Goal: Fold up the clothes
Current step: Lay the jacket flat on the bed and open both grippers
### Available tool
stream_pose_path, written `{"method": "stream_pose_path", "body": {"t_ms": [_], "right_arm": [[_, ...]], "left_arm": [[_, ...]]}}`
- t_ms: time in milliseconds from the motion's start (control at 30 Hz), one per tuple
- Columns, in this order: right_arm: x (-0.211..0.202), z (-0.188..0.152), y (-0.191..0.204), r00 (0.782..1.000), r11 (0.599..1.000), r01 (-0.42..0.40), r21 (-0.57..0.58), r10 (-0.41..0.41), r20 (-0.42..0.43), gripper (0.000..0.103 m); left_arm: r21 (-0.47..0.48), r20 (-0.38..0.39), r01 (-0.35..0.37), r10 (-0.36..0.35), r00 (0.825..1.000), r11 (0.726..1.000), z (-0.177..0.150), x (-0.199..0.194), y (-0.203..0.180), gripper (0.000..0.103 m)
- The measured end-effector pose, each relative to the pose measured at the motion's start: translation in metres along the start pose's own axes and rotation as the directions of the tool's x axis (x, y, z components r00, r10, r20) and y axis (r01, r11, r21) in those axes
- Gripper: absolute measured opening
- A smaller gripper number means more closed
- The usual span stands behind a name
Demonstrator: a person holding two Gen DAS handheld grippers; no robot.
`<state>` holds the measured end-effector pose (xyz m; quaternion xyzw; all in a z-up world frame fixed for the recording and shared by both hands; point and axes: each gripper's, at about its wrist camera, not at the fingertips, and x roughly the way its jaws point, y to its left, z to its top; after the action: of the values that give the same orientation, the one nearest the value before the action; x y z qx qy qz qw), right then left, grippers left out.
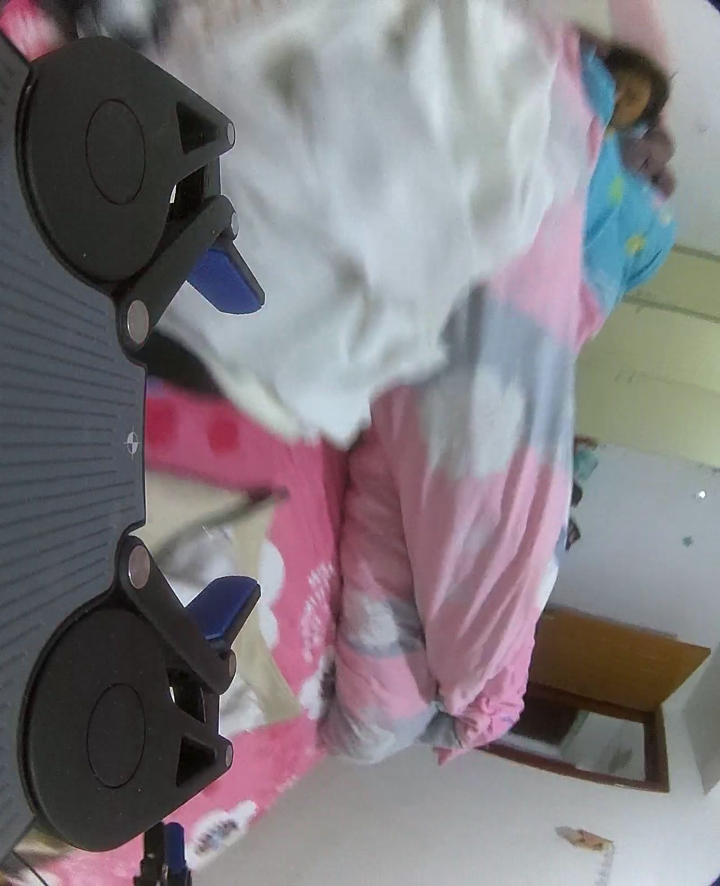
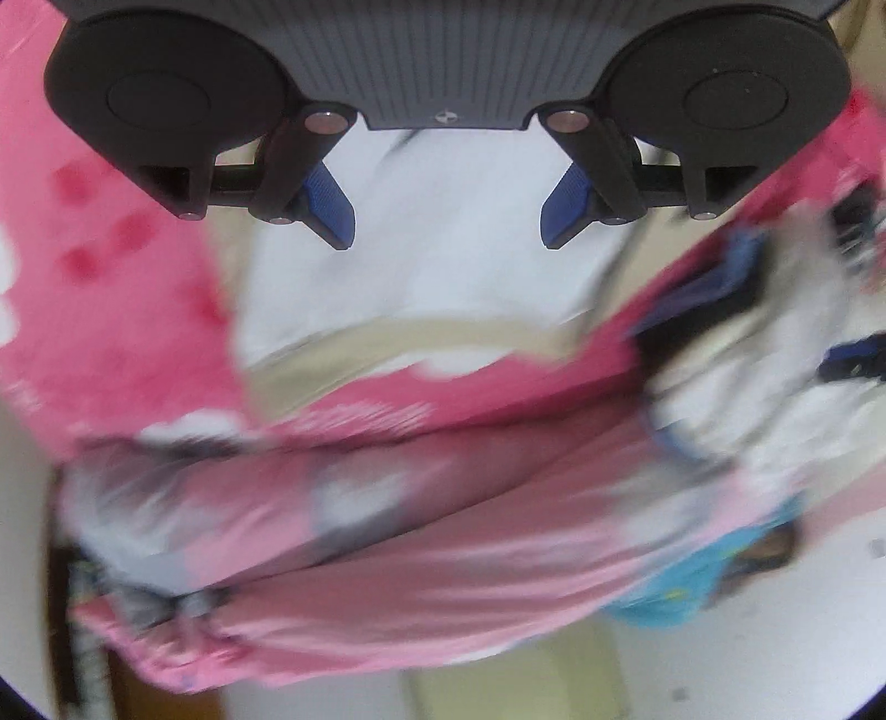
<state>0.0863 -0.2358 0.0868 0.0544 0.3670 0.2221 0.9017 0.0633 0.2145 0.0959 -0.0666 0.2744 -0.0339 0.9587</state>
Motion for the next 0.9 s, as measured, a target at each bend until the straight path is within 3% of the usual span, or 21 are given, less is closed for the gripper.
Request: {"method": "stream_pose_path", "body": {"t_ms": [100, 233, 367, 500, 633, 767, 900], "right_arm": [[0.010, -0.031, 0.039, 0.984, 0.988, -0.153, -0.008, 0.151, -0.096, 0.077], [0.046, -0.072, 0.081, 0.923, 0.953, -0.299, 0.056, 0.304, -0.237, 0.077], [0.091, -0.094, 0.099, 0.884, 0.945, -0.303, 0.120, 0.326, -0.335, 0.076], [0.119, -0.103, 0.098, 0.855, 0.935, -0.287, 0.210, 0.348, -0.384, 0.075], [0.116, -0.106, 0.101, 0.849, 0.925, -0.313, 0.216, 0.375, -0.372, 0.072], [0.111, -0.116, 0.099, 0.852, 0.920, -0.321, 0.223, 0.384, -0.355, 0.072], [0.105, -0.124, 0.095, 0.868, 0.916, -0.322, 0.242, 0.387, -0.311, 0.071]], "left_arm": [[0.052, -0.012, -0.049, 0.050, 0.999, 0.997, -0.035, -0.024, 0.016, 0.102], [0.122, -0.025, -0.114, 0.117, 0.993, 0.986, -0.081, -0.056, 0.037, 0.102], [0.198, -0.037, -0.167, 0.178, 0.983, 0.966, -0.128, -0.082, 0.055, 0.099], [0.294, -0.082, -0.120, 0.150, 0.985, 0.948, -0.168, -0.057, 0.045, 0.092], [0.297, -0.115, -0.067, 0.106, 0.988, 0.952, -0.180, -0.023, 0.037, 0.064], [0.287, -0.112, -0.047, 0.083, 0.990, 0.957, -0.175, 0.013, 0.035, 0.059], [0.197, -0.148, 0.061, -0.032, 0.989, 0.978, -0.174, 0.036, 0.047, 0.059]]}}
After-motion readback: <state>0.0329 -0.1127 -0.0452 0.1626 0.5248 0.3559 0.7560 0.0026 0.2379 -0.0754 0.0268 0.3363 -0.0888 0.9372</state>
